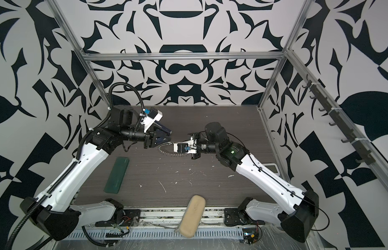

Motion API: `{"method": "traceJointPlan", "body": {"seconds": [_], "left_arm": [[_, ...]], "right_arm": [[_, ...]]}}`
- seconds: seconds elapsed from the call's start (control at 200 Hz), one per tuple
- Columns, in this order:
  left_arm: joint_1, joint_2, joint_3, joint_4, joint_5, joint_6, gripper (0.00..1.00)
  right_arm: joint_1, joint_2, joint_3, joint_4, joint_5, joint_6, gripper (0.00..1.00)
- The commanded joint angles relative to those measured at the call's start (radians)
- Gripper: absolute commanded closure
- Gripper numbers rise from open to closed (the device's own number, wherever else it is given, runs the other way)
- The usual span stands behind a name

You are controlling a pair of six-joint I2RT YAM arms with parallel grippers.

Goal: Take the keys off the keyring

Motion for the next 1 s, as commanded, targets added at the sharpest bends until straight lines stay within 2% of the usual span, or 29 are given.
{"method": "traceJointPlan", "body": {"seconds": [0.0, 0.46, 0.605, 0.755, 0.995], "left_arm": [[-0.013, 0.009, 0.030, -0.074, 0.025, 0.024, 0.61], [-0.013, 0.012, 0.036, -0.130, -0.005, 0.041, 0.68], [-0.013, 0.013, 0.039, -0.137, -0.015, 0.043, 0.76], [-0.013, 0.016, 0.046, -0.138, -0.022, 0.040, 1.00], [-0.013, 0.008, 0.061, -0.126, -0.083, 0.033, 1.00]], "right_arm": [[-0.002, -0.008, 0.058, 0.036, -0.033, -0.006, 1.00], [-0.002, 0.000, 0.078, 0.025, -0.040, -0.003, 1.00], [-0.002, 0.001, 0.081, 0.017, -0.042, -0.004, 1.00], [-0.001, 0.004, 0.085, 0.012, -0.045, -0.004, 1.00], [-0.002, -0.002, 0.074, 0.013, -0.040, 0.015, 1.00]]}}
